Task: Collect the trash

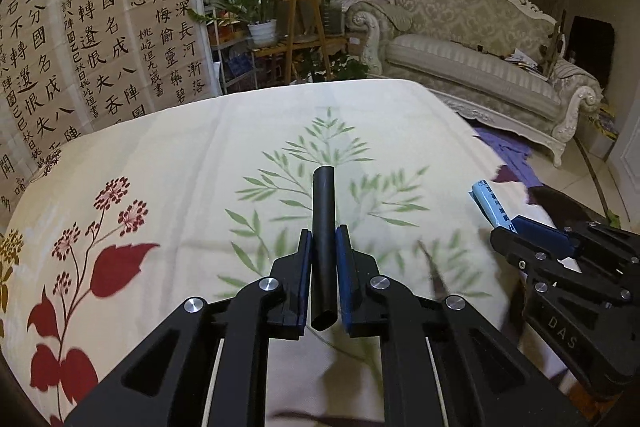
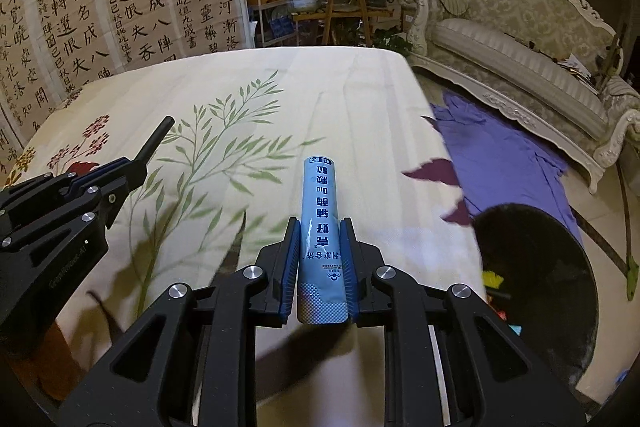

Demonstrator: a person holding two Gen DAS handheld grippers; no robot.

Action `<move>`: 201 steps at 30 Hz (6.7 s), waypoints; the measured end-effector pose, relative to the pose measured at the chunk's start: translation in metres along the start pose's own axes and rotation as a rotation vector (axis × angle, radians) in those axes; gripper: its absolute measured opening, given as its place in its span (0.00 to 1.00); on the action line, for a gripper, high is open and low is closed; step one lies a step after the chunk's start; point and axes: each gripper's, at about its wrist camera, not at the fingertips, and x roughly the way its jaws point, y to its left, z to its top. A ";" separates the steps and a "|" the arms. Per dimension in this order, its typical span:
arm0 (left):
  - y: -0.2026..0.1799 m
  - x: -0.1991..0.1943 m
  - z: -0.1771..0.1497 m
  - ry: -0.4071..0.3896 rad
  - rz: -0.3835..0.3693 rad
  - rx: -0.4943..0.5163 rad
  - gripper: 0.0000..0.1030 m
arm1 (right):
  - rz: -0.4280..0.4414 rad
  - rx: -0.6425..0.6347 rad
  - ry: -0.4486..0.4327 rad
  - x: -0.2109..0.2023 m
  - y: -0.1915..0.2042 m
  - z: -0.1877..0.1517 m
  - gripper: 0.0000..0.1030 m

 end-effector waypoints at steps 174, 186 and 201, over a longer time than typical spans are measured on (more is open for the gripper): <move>-0.155 -0.079 -0.032 -0.170 -0.175 0.110 0.83 | -0.499 0.291 -0.287 -0.174 -0.117 -0.092 0.88; -0.157 -0.077 -0.034 -0.165 -0.179 0.106 0.83 | -0.499 0.293 -0.286 -0.174 -0.116 -0.092 0.88; -0.158 -0.076 -0.035 -0.163 -0.179 0.100 0.83 | -0.500 0.291 -0.286 -0.174 -0.115 -0.091 0.88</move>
